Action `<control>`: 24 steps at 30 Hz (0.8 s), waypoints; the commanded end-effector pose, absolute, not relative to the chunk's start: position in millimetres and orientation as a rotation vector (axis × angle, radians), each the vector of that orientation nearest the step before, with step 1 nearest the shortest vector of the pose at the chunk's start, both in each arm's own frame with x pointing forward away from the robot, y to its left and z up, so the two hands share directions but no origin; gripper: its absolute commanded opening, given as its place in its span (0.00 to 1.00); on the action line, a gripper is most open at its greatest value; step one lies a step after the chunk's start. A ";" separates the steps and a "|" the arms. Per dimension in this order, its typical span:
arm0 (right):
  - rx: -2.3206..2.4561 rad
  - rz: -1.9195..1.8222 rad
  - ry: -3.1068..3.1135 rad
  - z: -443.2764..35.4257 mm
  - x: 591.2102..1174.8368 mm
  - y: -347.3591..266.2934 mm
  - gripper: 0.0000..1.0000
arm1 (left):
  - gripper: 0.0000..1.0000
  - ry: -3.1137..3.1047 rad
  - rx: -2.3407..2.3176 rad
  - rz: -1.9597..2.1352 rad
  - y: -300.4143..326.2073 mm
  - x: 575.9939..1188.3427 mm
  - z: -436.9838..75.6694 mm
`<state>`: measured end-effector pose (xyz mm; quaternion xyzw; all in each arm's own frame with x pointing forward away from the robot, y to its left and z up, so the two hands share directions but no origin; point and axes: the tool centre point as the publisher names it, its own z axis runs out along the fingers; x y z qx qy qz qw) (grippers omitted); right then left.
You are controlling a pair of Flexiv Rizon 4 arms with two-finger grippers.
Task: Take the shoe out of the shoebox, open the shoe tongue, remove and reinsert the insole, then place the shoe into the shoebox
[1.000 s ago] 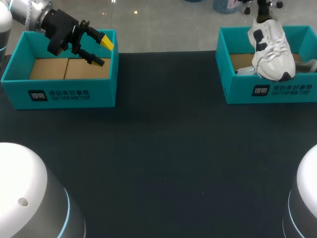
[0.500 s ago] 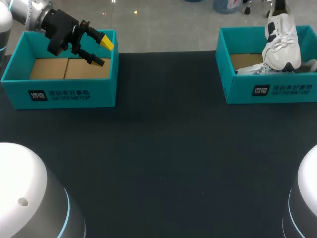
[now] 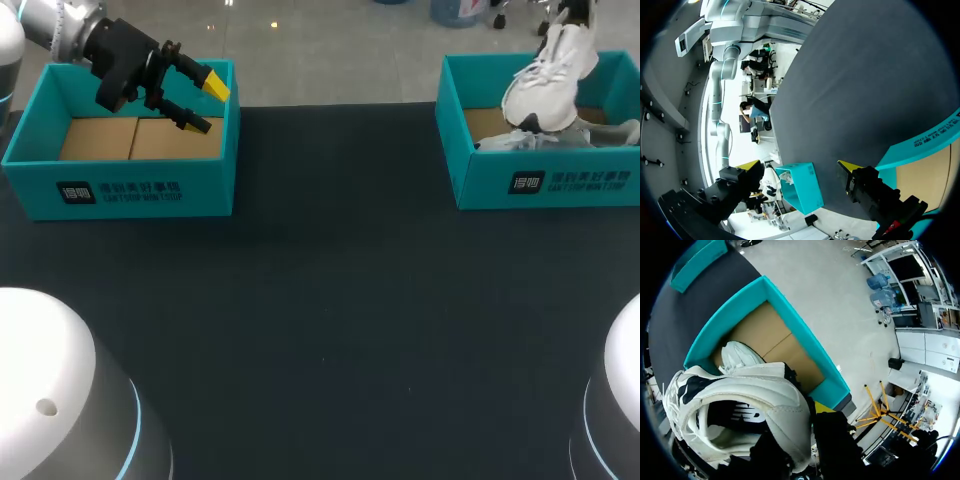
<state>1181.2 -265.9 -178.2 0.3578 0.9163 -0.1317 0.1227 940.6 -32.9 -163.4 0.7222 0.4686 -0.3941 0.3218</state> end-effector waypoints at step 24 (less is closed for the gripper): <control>1.865 -0.421 2.169 -184.7 1172.0 -268.3 0.00 | 1.00 1.230 1.900 -1.034 -32.4 941.1 -163.2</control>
